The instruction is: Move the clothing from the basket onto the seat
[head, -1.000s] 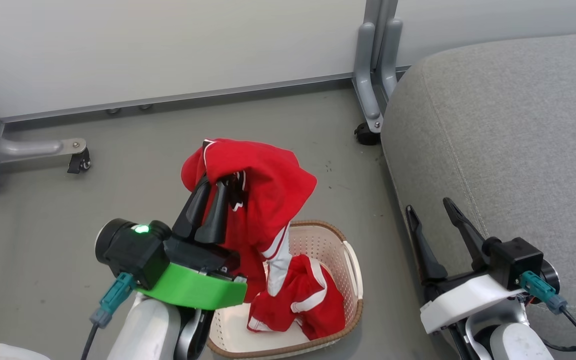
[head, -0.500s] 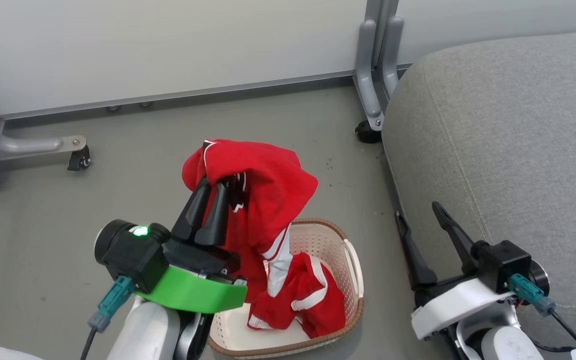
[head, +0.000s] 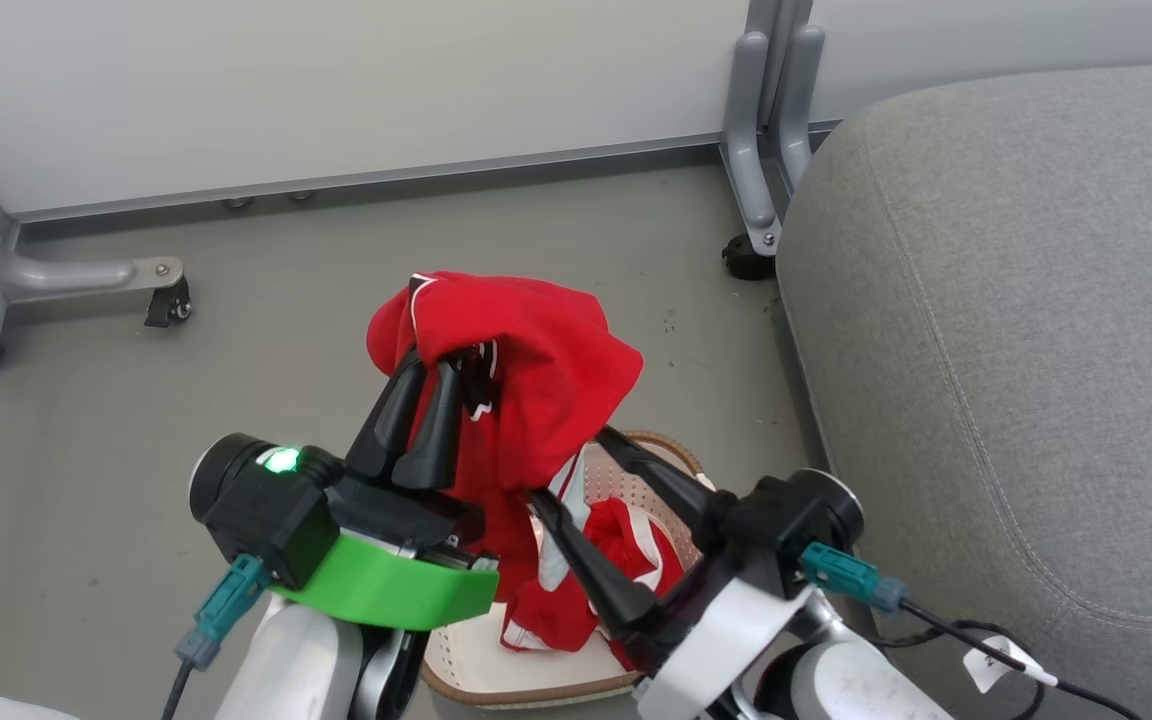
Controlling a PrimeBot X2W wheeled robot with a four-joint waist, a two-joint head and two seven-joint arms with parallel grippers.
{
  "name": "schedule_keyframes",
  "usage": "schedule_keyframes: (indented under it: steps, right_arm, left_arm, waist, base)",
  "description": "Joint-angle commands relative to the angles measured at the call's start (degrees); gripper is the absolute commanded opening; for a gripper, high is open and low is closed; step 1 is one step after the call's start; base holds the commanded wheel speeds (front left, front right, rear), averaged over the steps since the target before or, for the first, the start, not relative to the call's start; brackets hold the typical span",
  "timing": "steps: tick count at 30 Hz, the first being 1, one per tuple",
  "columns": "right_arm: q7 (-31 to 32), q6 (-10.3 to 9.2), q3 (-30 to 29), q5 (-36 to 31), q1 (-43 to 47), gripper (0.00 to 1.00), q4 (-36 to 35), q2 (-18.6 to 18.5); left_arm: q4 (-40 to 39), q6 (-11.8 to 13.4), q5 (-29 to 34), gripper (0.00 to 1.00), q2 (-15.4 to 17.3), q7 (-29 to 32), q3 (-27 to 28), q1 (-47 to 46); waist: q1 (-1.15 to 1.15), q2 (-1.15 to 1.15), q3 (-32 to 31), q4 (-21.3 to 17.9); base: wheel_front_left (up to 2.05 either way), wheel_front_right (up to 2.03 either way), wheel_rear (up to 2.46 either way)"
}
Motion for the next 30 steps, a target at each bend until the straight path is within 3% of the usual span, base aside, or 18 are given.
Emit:
schedule_keyframes:
  steps: [1, 9, 17, 19, 20, 30]
  right_arm:
    - [0.2, 0.00, 1.6, 1.0, -1.5, 1.00, 0.5, -0.3]
    - [-0.9, 0.00, 8.3, 2.7, -8.8, 1.00, 6.1, -0.3]
    - [-3.1, 0.00, 9.2, 1.0, -13.1, 1.00, 12.4, 0.7]
    - [-3.5, 0.00, 9.0, 1.0, -13.6, 0.17, 13.7, 0.8]
    - [-3.7, 0.00, 8.9, 1.2, -13.8, 0.00, 14.1, 0.8]
    - [-5.0, 0.00, 9.3, 3.1, -14.4, 0.00, 15.6, 1.0]
  left_arm:
    - [-0.3, 0.3, 0.1, 0.00, 0.4, 0.0, -0.1, -0.7]
    - [-0.2, 0.3, 0.6, 0.00, 0.5, 0.0, -0.9, -1.2]
    - [-0.4, 0.3, 0.4, 0.00, 0.2, 0.0, -1.8, -1.4]
    - [-0.4, 0.2, 0.3, 0.00, 0.2, 0.0, -2.0, -1.4]
    - [-0.4, 0.2, 0.3, 0.00, 0.2, 0.0, -2.0, -1.4]
    - [-0.7, 0.4, 0.2, 0.00, 0.2, -0.1, -2.2, -0.9]
  waist:
    - [0.00, 0.00, 0.1, 0.1]
    - [0.00, 0.00, 0.5, 0.5]
    - [0.00, 0.00, 0.6, 0.7]
    - [0.00, 0.00, 0.6, 0.8]
    - [0.00, 0.00, 0.6, 0.8]
    - [0.00, 0.00, 0.3, 0.8]
  base:
    - [0.00, 0.00, 0.00]
    - [0.00, 0.00, 0.00]
    - [0.00, 0.00, 0.00]
    - [0.00, 0.00, 0.00]
    - [0.00, 0.00, 0.00]
    - [0.00, 0.00, 0.00]
